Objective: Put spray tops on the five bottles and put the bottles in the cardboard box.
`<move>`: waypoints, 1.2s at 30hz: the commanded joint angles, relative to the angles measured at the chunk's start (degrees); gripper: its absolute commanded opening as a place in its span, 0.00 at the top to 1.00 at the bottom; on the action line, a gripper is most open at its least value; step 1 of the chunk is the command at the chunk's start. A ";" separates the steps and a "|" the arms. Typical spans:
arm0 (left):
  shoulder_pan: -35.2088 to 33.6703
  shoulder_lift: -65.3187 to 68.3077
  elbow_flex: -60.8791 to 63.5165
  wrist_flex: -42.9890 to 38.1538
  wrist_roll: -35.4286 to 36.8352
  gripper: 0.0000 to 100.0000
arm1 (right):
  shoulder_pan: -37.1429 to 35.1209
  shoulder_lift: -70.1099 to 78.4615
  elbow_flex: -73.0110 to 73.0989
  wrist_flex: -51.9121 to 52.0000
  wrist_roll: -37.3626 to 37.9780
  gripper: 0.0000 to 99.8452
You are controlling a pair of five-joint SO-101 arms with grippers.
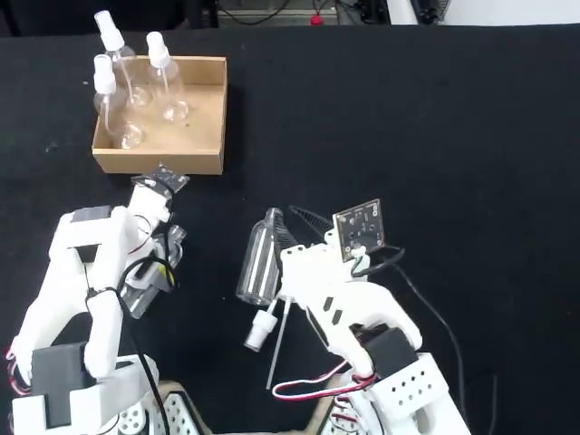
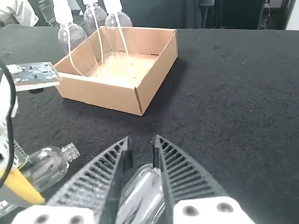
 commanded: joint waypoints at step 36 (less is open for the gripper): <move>1.98 -25.32 7.52 -0.97 28.92 0.81 | -7.91 25.45 -22.73 25.93 3.78 0.91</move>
